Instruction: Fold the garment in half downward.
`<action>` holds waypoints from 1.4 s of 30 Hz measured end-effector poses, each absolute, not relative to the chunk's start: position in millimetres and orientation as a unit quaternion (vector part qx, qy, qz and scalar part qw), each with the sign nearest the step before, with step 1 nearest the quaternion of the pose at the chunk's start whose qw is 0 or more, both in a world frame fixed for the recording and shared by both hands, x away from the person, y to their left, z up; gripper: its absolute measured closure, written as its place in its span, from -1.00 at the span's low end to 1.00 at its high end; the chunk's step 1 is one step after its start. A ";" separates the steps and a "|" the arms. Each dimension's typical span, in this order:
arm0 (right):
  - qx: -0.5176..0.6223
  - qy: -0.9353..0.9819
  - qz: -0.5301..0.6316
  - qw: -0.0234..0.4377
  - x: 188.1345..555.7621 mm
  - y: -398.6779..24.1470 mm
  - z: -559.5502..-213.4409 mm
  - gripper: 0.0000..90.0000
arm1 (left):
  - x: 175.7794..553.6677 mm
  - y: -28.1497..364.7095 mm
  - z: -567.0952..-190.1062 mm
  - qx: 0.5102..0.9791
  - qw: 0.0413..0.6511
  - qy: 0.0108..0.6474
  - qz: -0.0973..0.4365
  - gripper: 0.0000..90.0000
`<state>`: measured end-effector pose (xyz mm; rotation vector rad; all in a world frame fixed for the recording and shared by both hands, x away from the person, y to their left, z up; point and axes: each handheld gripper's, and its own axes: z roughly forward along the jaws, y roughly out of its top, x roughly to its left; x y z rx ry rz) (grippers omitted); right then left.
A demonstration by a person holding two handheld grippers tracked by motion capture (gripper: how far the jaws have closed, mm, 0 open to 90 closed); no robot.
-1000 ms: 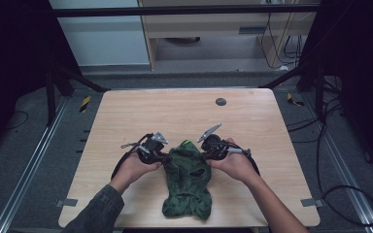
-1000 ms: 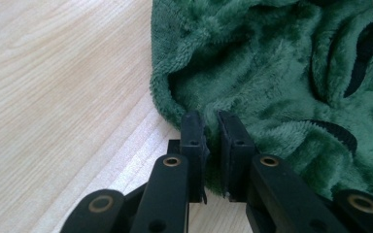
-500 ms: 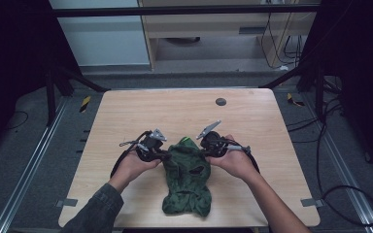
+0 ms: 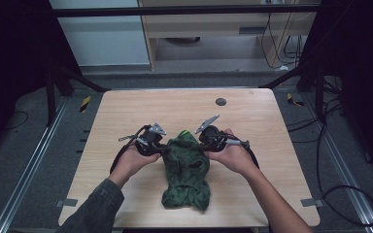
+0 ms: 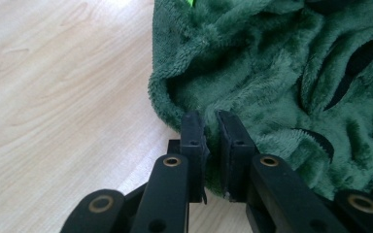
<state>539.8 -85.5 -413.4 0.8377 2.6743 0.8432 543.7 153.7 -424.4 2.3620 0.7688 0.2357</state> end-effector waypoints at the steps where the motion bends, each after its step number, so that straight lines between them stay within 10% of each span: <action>1: 0.283 0.909 0.286 0.110 541.3 -85.2 -410.9 0.89 | 544.4 154.1 -422.4 0.896 0.322 0.294 0.092 0.82; 42: 0.252 0.908 0.289 0.168 532.2 -79.6 -406.4 0.89 | 542.5 157.1 -410.3 0.888 0.328 0.288 0.143 0.82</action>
